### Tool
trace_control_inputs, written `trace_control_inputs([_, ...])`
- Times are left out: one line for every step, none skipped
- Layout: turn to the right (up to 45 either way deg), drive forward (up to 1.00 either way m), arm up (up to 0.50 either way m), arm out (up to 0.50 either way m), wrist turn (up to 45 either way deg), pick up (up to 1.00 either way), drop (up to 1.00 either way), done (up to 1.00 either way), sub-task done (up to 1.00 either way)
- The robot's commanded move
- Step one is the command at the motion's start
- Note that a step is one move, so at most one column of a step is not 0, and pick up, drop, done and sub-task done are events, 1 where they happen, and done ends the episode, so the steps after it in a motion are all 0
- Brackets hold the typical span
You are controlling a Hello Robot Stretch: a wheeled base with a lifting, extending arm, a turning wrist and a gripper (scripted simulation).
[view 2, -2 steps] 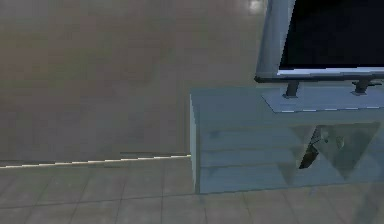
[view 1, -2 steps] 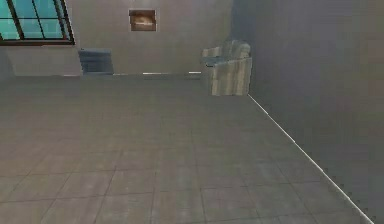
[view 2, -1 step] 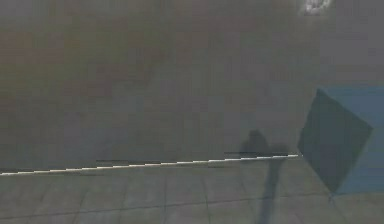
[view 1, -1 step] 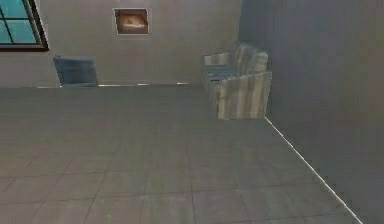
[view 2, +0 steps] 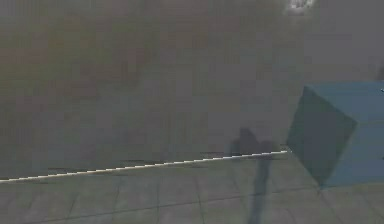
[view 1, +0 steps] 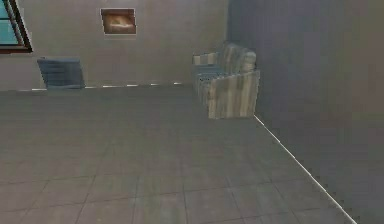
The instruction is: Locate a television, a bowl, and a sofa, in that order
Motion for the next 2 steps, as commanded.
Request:
trace_control_inputs([0.0, 1.00, 0.00, 0.00, 0.0, 0.00, 0.00, 0.00, 0.00])
trace_control_inputs([0.0, 1.00, 0.00, 0.00, 0.0, 0.00, 0.00, 0.00, 0.00])
